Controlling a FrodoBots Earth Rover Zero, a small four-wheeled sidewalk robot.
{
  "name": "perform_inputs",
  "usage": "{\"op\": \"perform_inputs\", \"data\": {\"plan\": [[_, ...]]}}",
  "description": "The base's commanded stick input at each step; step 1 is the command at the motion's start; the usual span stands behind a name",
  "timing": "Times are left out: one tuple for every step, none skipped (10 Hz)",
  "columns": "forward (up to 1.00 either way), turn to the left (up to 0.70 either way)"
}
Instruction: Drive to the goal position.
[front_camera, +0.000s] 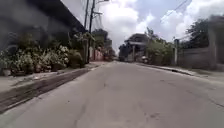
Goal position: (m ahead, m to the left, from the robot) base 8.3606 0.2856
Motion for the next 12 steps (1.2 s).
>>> {"op": "perform_inputs", "data": {"plan": [[1.0, -0.19], [1.0, -0.09], [1.0, -0.02], [1.0, -0.04], [1.0, -0.05], [1.0, -0.13], [1.0, -0.27], [1.0, -0.27], [1.0, -0.26], [1.0, -0.12], [1.0, -0.02], [1.0, 0.0]]}}
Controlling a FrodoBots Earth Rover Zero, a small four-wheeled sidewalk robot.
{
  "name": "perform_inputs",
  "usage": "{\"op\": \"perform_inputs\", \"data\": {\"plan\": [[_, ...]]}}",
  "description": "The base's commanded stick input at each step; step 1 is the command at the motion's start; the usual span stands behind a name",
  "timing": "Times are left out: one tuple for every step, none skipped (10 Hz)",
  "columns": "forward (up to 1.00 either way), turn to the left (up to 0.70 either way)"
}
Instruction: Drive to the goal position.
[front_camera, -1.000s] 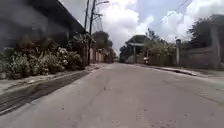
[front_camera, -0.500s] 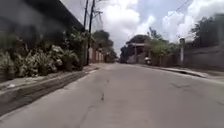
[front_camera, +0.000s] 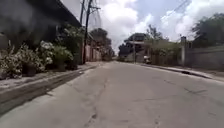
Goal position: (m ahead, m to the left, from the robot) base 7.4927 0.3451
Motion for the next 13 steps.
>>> {"op": "perform_inputs", "data": {"plan": [[1.0, 0.0], [1.0, 0.0], [1.0, 0.0], [1.0, 0.0], [1.0, 0.0], [1.0, 0.0], [1.0, 0.0], [1.0, 0.0], [1.0, 0.0], [1.0, 0.0], [1.0, 0.0], [1.0, 0.0], [1.0, 0.0]]}}
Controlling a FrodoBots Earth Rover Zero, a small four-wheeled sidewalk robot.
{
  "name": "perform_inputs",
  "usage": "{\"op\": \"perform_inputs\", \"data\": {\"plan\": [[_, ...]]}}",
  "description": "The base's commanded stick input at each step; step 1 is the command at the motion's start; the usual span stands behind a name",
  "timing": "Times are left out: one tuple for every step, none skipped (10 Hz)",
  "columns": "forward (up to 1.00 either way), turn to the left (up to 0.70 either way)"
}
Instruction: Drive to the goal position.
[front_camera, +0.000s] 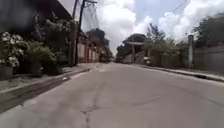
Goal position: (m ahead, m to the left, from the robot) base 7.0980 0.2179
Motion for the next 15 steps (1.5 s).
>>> {"op": "perform_inputs", "data": {"plan": [[1.0, 0.0], [1.0, 0.0], [1.0, 0.0], [1.0, -0.01], [1.0, -0.05], [1.0, -0.17], [1.0, -0.22], [1.0, -0.12], [1.0, -0.04], [1.0, -0.01], [1.0, 0.0], [1.0, 0.0], [1.0, 0.0], [1.0, 0.0], [1.0, 0.0]]}}
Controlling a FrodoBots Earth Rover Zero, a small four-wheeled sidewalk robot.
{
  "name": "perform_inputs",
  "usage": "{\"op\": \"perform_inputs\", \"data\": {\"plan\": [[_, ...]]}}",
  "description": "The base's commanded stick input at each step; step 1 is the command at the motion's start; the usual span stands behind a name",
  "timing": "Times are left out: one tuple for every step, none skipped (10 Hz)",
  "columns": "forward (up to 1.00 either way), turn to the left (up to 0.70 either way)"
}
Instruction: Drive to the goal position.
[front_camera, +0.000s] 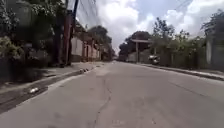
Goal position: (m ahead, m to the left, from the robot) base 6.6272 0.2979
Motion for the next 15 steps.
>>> {"op": "perform_inputs", "data": {"plan": [[1.0, 0.0], [1.0, 0.0], [1.0, 0.0], [1.0, 0.0], [1.0, 0.0], [1.0, 0.0], [1.0, 0.0], [1.0, 0.0], [1.0, -0.01], [1.0, -0.04], [1.0, -0.12], [1.0, -0.16], [1.0, -0.1], [1.0, 0.0], [1.0, 0.0]]}}
